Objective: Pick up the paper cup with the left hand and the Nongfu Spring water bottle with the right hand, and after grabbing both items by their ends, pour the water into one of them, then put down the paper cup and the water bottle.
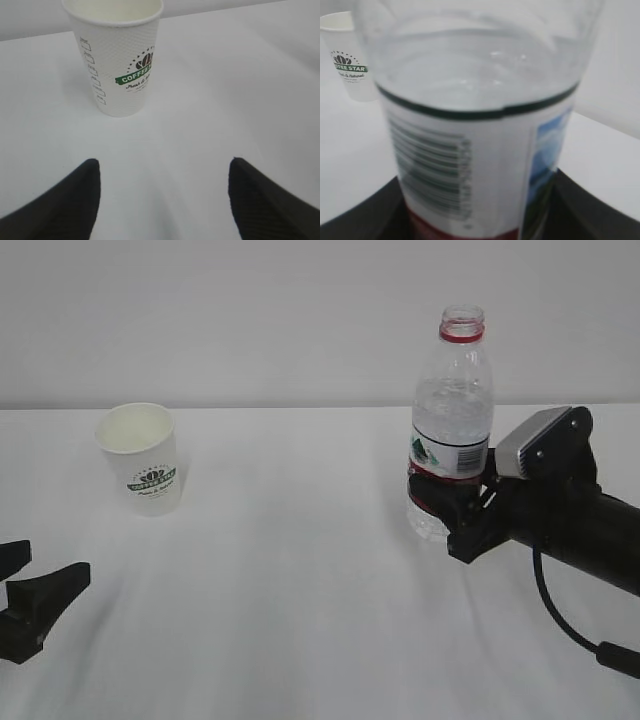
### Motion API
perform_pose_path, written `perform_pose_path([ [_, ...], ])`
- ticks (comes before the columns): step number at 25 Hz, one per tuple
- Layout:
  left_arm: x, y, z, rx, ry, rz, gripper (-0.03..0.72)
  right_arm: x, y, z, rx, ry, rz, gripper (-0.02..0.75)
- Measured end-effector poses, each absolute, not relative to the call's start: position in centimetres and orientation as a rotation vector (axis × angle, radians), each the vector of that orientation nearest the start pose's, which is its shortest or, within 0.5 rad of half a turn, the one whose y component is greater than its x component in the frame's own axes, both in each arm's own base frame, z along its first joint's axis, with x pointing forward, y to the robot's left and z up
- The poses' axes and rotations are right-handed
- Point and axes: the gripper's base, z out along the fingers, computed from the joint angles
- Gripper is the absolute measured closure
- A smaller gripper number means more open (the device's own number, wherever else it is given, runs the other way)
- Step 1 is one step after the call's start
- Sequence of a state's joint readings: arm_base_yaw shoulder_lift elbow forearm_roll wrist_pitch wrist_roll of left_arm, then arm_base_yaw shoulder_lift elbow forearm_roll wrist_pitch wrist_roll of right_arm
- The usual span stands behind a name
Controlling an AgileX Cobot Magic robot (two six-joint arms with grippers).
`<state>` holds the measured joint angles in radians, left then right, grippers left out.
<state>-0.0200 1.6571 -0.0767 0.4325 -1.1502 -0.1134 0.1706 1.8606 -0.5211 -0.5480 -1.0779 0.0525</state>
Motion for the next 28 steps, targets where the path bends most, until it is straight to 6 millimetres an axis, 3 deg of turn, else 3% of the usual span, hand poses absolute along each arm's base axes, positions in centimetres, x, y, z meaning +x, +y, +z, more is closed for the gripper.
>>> perform_pose_path([
  [10, 18.1, -3.9, 12.1, 0.355, 1.904, -0.352, 0.109, 25.2, 8.4, 14.4, -0.657, 1.678, 0.382, 0.287],
  [14, 18.2, -3.8, 12.1, 0.341, 1.905, -0.344, 0.100, 25.2, 8.4, 14.6, -0.656, 1.671, 0.379, 0.287],
  [17, 18.6, -3.8, 12.3, 0.341, 1.891, -0.340, 0.051, 25.2, 8.4, 14.6, -0.654, 1.672, 0.381, 0.287],
  [21, 19.6, -3.8, 12.8, 0.348, 1.853, -0.333, 0.003, 25.1, 8.4, 14.6, -0.649, 1.676, 0.385, 0.287],
  [28, 22.1, -3.9, 12.6, 0.350, 1.832, -0.329, -0.003, 25.1, 8.4, 14.6, -0.647, 1.677, 0.387, 0.287],
])
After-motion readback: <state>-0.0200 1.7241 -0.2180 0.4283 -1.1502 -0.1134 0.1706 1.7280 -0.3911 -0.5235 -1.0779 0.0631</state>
